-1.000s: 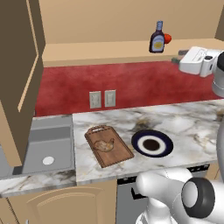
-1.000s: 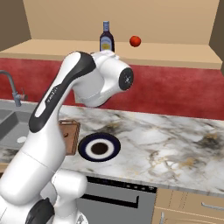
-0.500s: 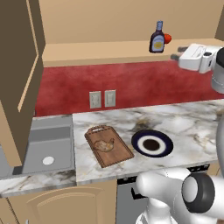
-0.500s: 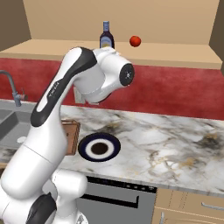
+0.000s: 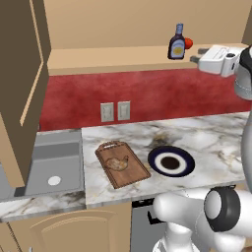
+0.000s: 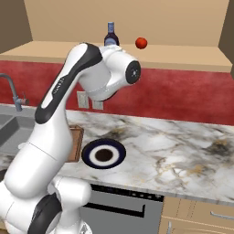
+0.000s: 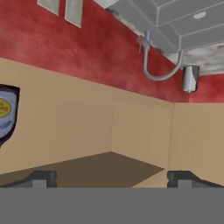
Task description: Pick the chicken drumstick from the plate and place it on the cutting board. Then pick the condiment bottle from the cabinet and place it next to the cutting board.
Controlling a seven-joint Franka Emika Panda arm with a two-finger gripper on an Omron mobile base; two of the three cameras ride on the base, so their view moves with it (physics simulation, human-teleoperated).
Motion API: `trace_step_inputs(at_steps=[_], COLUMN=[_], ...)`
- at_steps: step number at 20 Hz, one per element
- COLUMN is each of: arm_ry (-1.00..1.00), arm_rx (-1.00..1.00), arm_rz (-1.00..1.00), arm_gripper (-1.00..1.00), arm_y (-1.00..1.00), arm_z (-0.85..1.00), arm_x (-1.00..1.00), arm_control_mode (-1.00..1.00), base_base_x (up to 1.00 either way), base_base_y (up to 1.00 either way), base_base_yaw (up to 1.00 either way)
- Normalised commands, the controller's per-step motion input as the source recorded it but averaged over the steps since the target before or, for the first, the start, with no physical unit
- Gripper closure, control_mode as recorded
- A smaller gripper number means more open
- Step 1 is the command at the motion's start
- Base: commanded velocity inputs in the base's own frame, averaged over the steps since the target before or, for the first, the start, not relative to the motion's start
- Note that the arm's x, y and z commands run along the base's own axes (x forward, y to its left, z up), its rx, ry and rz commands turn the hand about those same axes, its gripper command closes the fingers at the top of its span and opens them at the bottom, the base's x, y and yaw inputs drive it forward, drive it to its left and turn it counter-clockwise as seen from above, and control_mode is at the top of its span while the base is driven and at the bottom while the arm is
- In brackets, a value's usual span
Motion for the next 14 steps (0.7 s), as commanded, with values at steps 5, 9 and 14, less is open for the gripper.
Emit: trace_step_inputs(at_steps=[5, 9, 14], arm_ry=[0.00, 0.00, 0.00], arm_rx=[0.01, 0.01, 0.01], arm_rz=[0.00, 0.00, 0.00], arm_gripper=[-1.00, -1.00, -1.00], arm_y=[0.00, 0.00, 0.00], arm_z=[0.06, 0.02, 0.00], arm_x=[0.19, 0.23, 0.29], arm_control_mode=[-1.00, -1.00, -1.00], base_base_x=[0.00, 0.00, 0.00], base_base_y=[0.00, 0.00, 0.00], base_base_yaw=[0.00, 0.00, 0.00])
